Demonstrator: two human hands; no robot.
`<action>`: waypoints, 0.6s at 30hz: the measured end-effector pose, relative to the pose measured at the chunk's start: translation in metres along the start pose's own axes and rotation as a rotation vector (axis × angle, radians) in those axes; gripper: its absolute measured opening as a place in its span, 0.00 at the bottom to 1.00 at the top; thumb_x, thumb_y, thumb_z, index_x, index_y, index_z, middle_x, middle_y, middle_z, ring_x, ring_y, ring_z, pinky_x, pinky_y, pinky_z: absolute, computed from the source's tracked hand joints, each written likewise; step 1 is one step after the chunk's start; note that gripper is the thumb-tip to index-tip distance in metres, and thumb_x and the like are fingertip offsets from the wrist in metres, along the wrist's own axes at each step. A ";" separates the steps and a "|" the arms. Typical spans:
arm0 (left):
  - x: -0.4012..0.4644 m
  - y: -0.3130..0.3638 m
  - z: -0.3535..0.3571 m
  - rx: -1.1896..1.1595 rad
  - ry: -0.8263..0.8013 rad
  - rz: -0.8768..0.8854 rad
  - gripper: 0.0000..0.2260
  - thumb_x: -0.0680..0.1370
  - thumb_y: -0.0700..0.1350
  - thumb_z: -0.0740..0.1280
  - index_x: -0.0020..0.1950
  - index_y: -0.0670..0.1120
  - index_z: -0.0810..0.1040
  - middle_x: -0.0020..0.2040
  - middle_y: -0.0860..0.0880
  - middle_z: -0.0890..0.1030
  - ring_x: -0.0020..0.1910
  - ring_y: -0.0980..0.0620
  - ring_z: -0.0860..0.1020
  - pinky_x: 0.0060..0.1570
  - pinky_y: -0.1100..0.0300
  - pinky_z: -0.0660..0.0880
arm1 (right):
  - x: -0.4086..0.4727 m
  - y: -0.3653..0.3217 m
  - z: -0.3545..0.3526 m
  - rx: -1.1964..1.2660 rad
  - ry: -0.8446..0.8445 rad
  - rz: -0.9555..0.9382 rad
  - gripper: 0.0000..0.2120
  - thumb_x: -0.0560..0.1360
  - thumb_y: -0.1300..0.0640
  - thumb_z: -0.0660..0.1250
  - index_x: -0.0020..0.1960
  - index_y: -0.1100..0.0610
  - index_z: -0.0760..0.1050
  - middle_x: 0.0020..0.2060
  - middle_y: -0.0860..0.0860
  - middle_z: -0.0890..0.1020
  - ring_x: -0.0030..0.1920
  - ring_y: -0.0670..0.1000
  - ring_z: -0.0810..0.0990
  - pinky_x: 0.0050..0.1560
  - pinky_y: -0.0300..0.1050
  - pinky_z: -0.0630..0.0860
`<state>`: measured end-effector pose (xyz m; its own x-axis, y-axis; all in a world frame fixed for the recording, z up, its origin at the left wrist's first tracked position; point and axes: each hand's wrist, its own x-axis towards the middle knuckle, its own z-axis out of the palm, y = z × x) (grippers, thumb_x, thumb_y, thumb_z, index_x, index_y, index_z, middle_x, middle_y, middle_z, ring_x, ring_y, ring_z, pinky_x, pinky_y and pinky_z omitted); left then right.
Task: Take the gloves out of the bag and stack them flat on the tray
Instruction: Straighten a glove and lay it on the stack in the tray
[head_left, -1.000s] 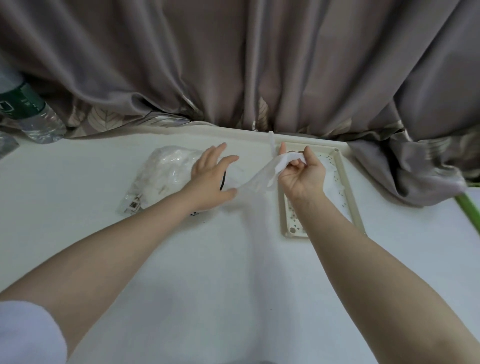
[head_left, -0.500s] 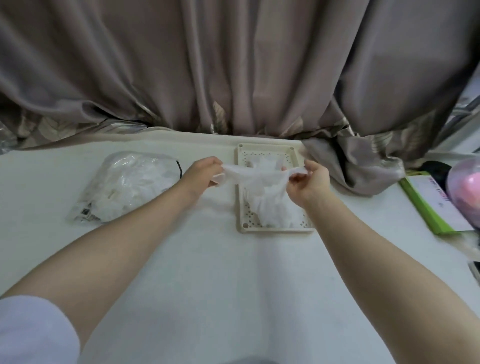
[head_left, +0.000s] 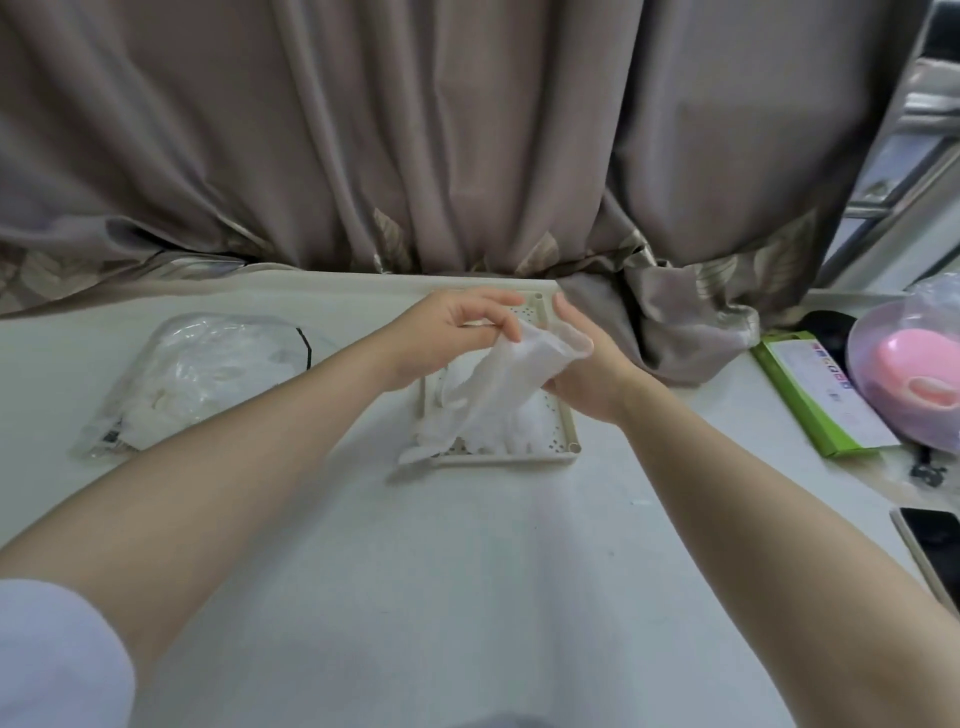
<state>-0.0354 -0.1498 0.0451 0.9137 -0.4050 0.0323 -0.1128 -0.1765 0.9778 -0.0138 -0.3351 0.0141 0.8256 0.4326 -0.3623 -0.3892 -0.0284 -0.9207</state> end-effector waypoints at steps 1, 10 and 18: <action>0.001 0.000 0.004 -0.024 0.038 -0.001 0.13 0.77 0.31 0.61 0.41 0.47 0.79 0.59 0.53 0.74 0.51 0.66 0.76 0.55 0.72 0.71 | -0.001 -0.002 0.001 0.167 -0.046 -0.021 0.25 0.79 0.42 0.50 0.54 0.57 0.79 0.47 0.53 0.83 0.47 0.51 0.79 0.51 0.46 0.72; 0.017 -0.013 0.006 -0.217 0.326 -0.194 0.13 0.79 0.33 0.56 0.44 0.47 0.76 0.48 0.46 0.78 0.45 0.49 0.78 0.45 0.61 0.76 | -0.001 0.009 -0.016 0.054 -0.035 -0.122 0.15 0.80 0.50 0.57 0.56 0.58 0.76 0.48 0.52 0.83 0.49 0.49 0.81 0.56 0.47 0.74; 0.028 -0.030 0.012 -0.382 0.333 -0.491 0.12 0.81 0.45 0.52 0.60 0.44 0.70 0.42 0.44 0.79 0.28 0.50 0.78 0.36 0.59 0.74 | 0.025 0.018 -0.026 0.171 0.073 -0.193 0.11 0.81 0.57 0.59 0.61 0.60 0.72 0.52 0.56 0.81 0.51 0.53 0.80 0.54 0.51 0.78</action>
<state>-0.0112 -0.1664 0.0146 0.9014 -0.0528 -0.4298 0.4328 0.0836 0.8976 0.0109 -0.3481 -0.0155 0.9160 0.3491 -0.1977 -0.2802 0.2038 -0.9381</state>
